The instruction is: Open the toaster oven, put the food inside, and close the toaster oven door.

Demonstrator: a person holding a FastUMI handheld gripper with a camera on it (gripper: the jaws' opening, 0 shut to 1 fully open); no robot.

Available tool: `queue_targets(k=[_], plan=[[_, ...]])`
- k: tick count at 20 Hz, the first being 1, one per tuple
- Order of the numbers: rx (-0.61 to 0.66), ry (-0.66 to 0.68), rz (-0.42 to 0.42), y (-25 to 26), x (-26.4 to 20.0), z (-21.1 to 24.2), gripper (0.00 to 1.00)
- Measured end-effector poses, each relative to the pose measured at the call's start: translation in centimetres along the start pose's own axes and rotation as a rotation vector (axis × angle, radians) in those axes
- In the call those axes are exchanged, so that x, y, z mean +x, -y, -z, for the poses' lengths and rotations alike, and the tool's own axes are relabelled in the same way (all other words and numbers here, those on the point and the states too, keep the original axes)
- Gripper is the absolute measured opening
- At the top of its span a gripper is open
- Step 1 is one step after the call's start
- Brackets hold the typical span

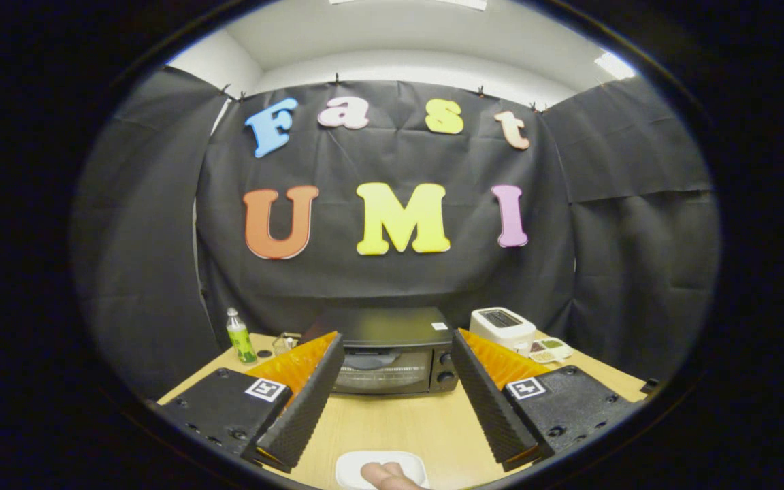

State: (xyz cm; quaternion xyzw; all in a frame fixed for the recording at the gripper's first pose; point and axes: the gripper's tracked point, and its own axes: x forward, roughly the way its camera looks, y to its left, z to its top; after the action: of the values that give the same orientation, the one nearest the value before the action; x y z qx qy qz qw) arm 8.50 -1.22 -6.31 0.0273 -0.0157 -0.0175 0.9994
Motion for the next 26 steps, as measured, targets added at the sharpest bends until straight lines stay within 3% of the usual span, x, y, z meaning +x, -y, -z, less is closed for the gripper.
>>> queue_targets(k=[8, 19, 26], plan=[[0.035, -0.055, -0.023, 2.2, -5.0, 0.9, 1.00], [0.002, 0.064, -0.119, 2.5, -13.3, -3.4, 1.00], [-0.009, 0.036, -0.144, 1.2, -14.0, -3.0, 1.00]])
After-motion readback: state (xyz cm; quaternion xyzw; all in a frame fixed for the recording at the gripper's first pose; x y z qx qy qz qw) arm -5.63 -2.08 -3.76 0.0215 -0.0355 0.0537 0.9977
